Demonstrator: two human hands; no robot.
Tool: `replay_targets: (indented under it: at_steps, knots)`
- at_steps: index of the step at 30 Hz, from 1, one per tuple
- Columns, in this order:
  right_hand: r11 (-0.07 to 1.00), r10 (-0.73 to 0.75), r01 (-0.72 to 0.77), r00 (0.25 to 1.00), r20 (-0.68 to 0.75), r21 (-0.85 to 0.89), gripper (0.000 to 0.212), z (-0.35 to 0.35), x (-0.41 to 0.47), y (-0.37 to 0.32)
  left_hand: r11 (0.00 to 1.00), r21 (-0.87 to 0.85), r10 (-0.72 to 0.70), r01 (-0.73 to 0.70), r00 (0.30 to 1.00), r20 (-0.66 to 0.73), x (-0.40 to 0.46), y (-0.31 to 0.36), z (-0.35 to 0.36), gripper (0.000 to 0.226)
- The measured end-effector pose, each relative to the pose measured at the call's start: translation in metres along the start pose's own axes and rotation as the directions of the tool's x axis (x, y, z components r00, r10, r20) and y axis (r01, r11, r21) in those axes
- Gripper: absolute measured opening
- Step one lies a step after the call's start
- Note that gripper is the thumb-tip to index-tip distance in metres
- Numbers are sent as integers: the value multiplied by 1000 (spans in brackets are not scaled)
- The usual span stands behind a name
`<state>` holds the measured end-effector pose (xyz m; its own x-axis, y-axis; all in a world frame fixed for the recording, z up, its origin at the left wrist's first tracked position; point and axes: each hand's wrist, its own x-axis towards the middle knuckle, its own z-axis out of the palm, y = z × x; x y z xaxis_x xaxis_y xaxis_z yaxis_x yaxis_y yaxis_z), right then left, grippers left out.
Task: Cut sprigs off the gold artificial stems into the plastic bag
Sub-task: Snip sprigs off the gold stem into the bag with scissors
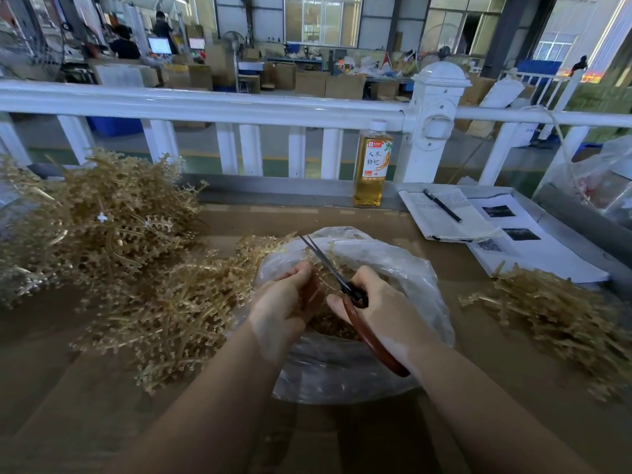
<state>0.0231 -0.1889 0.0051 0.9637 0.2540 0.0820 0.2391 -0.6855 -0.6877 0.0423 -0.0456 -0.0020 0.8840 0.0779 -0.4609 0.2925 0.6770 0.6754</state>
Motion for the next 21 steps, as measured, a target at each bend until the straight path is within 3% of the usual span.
replay_targets:
  at_steps: [5, 13, 21]
  knots:
    - [995, -49, 46, 998, -32, -86, 25, 2, -6, 1, 994, -35, -106, 108, 994, 38, -3, 4, 3, 14]
    - [959, -153, 129, 985, -80, -251, 29, 7, -9, 4, 990, -57, -126, 125, 992, -14, -1, 6, 0, 27]
    - [964, -135, 112, 988, -80, -243, 31, 8, -6, 2, 989, -68, -128, 131, 990, 54, 3, 3, -4, 23]
